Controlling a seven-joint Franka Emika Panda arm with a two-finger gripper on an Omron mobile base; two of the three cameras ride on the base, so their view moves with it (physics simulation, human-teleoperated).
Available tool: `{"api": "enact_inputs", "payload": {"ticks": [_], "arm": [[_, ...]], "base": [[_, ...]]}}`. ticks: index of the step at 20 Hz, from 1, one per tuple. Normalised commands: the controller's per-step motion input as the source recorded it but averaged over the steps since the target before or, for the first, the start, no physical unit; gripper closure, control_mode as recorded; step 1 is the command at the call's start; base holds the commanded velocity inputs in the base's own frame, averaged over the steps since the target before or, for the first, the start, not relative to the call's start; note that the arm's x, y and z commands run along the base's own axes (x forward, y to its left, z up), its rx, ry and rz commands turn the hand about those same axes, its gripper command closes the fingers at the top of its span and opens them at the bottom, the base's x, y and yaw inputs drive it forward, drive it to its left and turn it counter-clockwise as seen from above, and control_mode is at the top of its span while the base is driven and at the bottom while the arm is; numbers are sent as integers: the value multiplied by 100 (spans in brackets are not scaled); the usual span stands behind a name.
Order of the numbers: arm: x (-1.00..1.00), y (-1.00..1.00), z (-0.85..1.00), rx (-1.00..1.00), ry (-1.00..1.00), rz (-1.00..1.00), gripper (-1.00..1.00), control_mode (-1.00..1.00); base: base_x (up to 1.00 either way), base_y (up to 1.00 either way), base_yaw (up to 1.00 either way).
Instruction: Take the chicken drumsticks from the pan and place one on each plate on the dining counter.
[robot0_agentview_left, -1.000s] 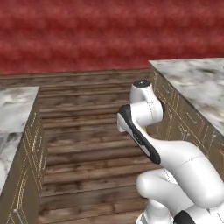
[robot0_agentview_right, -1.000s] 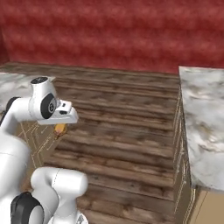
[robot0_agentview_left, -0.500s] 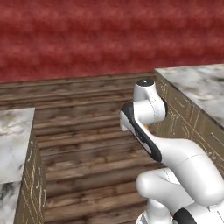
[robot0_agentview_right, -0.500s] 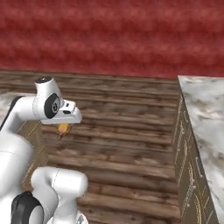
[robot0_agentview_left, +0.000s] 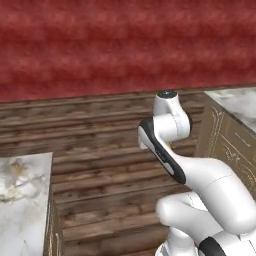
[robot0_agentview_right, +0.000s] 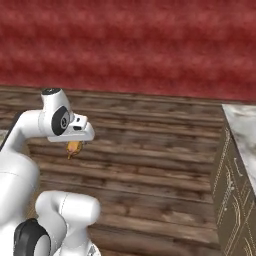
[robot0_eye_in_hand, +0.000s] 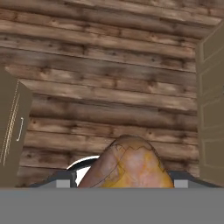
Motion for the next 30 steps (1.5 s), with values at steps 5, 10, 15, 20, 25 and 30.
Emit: {"api": "enact_inputs", "payload": {"ticks": [5, 10, 15, 20, 25, 30], "arm": [[0, 0, 0, 0, 0, 0, 100, 100], [0, 0, 0, 0, 0, 0, 100, 100], [0, 0, 0, 0, 0, 0, 100, 100], [0, 0, 0, 0, 0, 0, 100, 100], [0, 0, 0, 0, 0, 0, 100, 100], [0, 0, 0, 0, 0, 0, 100, 100]], "base": [[100, 34, 9], [100, 27, 15], [100, 21, 26], [94, 15, 39], [84, 7, 55], [82, 6, 61]]}}
